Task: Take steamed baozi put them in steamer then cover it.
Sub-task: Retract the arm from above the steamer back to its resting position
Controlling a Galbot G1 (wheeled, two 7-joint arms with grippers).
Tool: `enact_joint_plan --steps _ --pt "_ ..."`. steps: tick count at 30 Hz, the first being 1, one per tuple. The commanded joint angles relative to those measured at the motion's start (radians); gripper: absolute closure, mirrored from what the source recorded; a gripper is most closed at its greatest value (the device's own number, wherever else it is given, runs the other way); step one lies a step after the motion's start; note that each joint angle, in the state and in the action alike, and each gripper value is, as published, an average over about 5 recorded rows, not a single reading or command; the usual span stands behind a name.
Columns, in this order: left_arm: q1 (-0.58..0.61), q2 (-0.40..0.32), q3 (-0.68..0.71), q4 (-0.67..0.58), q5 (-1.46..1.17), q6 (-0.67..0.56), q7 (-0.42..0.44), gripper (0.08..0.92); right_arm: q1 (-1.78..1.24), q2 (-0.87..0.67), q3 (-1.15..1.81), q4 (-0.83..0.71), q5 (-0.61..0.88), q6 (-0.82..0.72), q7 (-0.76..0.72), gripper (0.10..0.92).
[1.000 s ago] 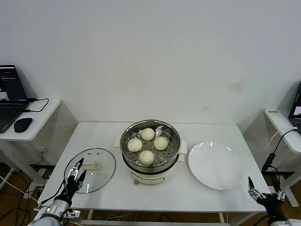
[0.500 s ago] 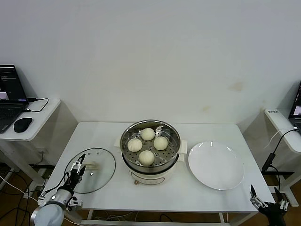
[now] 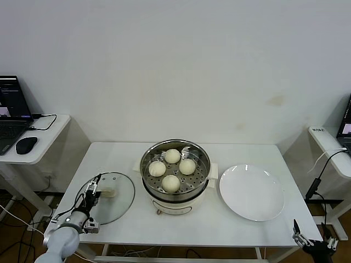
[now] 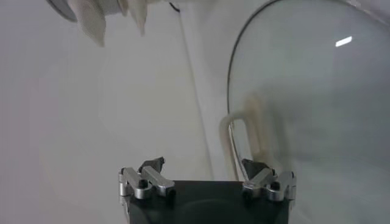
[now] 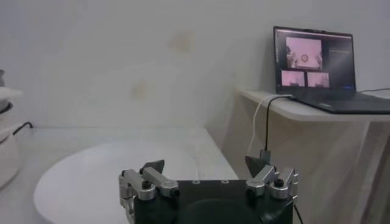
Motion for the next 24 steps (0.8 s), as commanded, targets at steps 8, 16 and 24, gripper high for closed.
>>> enact_joint_plan --steps 8,16,24 --pt "-0.077 -0.017 0.025 0.127 -0.125 -0.020 -0.019 0.202 0.012 0.008 -0.004 -0.023 -0.011 0.000 -0.003 0.203" --pt "-0.091 -0.026 0.029 0.162 -0.124 -0.039 -0.029 0.415 0.021 0.009 -0.005 -0.032 -0.014 -0.002 -0.004 0.203" --pt "-0.106 -0.041 0.025 0.190 -0.120 -0.078 -0.063 0.649 0.022 0.011 -0.009 -0.033 -0.021 -0.002 -0.006 0.203"
